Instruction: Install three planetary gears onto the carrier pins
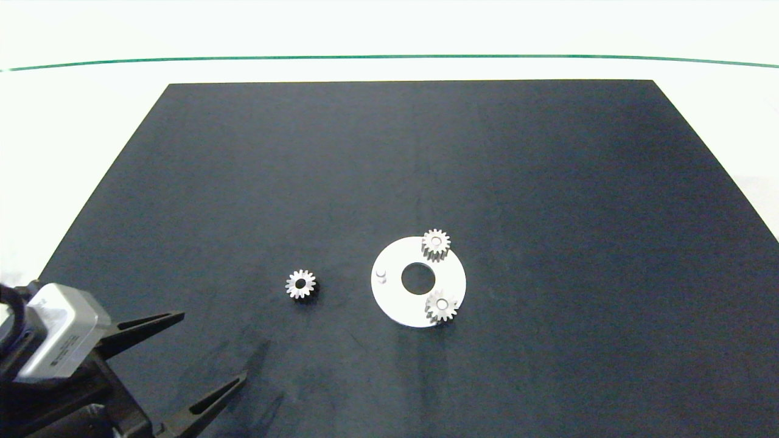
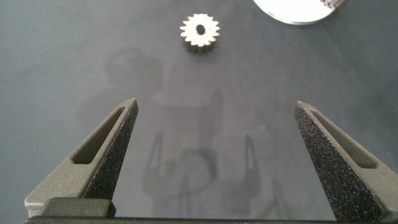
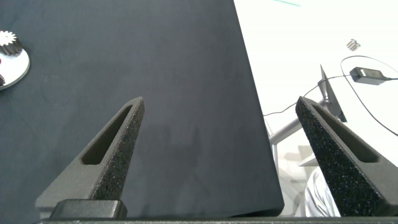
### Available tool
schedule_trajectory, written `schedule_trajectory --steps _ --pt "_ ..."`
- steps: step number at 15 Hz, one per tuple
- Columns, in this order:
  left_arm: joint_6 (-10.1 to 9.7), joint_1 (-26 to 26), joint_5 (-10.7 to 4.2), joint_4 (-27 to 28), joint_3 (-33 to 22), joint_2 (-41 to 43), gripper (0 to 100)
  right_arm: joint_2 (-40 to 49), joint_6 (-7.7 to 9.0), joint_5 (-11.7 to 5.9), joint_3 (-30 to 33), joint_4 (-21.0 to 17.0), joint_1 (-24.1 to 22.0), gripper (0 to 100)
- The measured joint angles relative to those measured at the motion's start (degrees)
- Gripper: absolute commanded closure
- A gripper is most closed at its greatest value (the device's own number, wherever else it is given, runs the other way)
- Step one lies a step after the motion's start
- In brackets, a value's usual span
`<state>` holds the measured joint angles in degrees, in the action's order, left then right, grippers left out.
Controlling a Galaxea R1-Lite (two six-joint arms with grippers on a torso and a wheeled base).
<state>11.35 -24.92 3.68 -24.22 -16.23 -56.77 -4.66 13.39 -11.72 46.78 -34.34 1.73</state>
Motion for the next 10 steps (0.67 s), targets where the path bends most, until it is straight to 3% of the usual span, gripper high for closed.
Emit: schedule_trajectory --steps 4,8,10 --pt "0.09 -1.21 -1.01 -11.35 -0.11 -10.51 0 2.34 0.06 0.8 -0.02 -1.21 -1.51 0" --pt "1.05 -4.52 -5.11 -14.77 -2.84 -18.69 0 3.29 0.0 0.89 -0.59 -1.43 -1.52 0" --pt "1.1 -5.42 -5.83 -15.1 -3.95 -21.39 0 3.58 -0.02 0.91 -0.83 -1.62 -1.49 0"
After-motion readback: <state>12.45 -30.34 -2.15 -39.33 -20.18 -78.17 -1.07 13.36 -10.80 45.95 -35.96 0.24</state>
